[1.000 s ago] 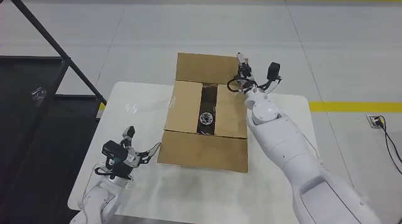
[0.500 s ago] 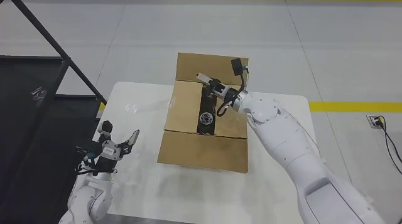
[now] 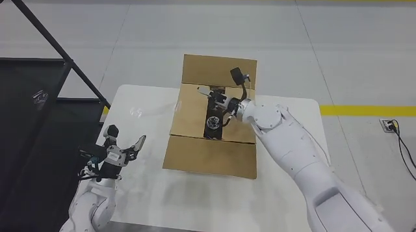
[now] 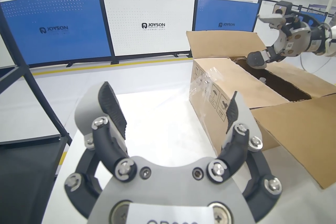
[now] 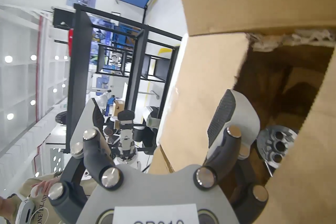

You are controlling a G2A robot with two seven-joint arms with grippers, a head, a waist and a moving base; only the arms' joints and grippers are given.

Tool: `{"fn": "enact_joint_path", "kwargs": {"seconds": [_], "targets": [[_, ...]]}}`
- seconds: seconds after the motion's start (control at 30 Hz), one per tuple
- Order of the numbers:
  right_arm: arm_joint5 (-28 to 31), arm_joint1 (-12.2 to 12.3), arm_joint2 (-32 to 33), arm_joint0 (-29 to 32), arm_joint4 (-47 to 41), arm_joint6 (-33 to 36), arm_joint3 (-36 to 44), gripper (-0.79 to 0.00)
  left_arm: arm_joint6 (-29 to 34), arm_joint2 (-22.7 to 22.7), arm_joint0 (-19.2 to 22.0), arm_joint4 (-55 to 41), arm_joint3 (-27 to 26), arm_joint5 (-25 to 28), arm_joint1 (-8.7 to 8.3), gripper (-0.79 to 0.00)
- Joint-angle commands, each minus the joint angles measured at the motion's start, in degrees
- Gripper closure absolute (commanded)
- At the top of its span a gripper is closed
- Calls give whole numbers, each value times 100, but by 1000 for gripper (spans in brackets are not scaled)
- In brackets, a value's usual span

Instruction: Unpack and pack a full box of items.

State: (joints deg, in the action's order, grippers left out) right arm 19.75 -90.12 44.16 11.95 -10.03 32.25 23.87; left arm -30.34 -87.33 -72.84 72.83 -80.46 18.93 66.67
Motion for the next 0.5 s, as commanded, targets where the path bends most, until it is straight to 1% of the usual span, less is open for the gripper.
{"fn": "enact_joint_path", "kwargs": {"seconds": [0.0, 0.07, 0.27, 0.37, 0.47], "targets": [[-263, -12, -18, 16, 105, -8, 66, -785, -41, -31, -50, 33, -69, 43, -8, -785], [-467, -30, -44, 43, 219, -108, 115, -785, -50, -47, -83, 62, -122, 72, -13, -785], [-792, -104, -33, 54, 196, 131, 104, -785, -59, -42, -135, 135, -211, 132, -17, -785], [-719, -147, 37, 46, 29, 263, -7, -785, -60, -8, -162, 229, -254, 225, -23, -785], [-506, -184, 158, 33, -259, 492, -122, -785, -102, 26, -215, 389, -324, 329, -33, -785]]}}
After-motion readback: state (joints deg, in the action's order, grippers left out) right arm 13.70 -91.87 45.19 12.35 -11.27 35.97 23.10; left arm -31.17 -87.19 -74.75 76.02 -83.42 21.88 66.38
